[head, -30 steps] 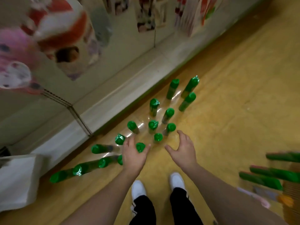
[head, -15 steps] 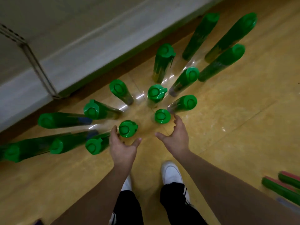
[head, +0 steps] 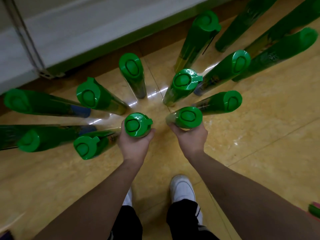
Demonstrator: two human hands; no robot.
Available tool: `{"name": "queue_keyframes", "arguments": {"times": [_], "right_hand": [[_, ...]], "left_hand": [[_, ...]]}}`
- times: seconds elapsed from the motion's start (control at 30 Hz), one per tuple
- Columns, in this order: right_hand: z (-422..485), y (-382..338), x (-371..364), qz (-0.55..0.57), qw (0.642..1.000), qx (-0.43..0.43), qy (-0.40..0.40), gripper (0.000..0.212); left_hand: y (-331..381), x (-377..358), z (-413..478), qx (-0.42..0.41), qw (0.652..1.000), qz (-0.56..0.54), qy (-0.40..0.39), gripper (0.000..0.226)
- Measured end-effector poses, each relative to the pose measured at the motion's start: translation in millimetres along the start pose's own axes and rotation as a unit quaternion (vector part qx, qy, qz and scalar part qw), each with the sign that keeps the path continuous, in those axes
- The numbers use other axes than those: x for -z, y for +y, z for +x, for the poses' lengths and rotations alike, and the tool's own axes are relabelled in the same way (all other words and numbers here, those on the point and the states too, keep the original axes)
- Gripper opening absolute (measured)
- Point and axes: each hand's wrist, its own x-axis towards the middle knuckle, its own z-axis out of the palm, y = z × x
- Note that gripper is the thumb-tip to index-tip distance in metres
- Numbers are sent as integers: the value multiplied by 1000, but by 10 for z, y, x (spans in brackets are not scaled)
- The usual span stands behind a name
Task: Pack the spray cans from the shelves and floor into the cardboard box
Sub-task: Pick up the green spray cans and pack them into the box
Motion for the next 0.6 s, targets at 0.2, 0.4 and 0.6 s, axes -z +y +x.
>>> {"name": "queue_keyframes", "arguments": {"times": [0.2, 0.4, 0.6], "right_hand": [[-280, -362, 375, -13, 1000, 1, -13, 63], [-777, -1306, 1112, -3, 999, 51, -10, 62], [-1274, -2536, 1896, -27, 988, 135, -69, 64]], "left_hand": [[508, 251, -365, -30, 998, 47, -7, 71], [1514, 778, -987, -56, 998, 42, 6, 68], [2681, 1612, -1781, -68, 996, 1, 58, 63]]}}
